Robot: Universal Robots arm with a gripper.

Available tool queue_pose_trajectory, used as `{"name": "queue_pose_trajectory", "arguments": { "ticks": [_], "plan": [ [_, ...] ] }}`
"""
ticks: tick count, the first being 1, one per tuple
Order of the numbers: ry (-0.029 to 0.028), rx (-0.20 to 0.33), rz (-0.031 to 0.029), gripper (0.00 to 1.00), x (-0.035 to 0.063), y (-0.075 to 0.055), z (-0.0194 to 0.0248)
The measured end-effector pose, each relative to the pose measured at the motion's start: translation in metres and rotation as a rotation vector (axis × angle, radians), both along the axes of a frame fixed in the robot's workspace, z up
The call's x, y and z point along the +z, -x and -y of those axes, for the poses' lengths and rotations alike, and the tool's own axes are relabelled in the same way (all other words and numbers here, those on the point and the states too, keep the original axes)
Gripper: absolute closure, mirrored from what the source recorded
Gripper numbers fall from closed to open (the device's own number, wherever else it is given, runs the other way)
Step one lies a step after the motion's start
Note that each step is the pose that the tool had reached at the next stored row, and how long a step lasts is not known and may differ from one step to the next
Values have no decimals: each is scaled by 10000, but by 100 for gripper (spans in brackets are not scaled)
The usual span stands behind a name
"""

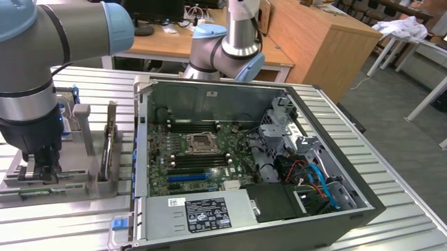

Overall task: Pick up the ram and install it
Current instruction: 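Pick up the ram and move it above insertion slot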

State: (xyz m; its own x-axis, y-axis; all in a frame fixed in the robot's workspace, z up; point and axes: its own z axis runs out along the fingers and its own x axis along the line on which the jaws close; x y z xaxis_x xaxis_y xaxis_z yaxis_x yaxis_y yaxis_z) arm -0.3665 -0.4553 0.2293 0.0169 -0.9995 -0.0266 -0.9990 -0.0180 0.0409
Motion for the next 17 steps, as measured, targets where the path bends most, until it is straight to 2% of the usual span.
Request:
{"name": "queue_pose_trajectory", "arguments": {
  "ticks": [7,17],
  "plan": [
    [-2,59,28,70,-19,1,0],
    [-1,120,28,70,-63,2,2]
  ]
}}
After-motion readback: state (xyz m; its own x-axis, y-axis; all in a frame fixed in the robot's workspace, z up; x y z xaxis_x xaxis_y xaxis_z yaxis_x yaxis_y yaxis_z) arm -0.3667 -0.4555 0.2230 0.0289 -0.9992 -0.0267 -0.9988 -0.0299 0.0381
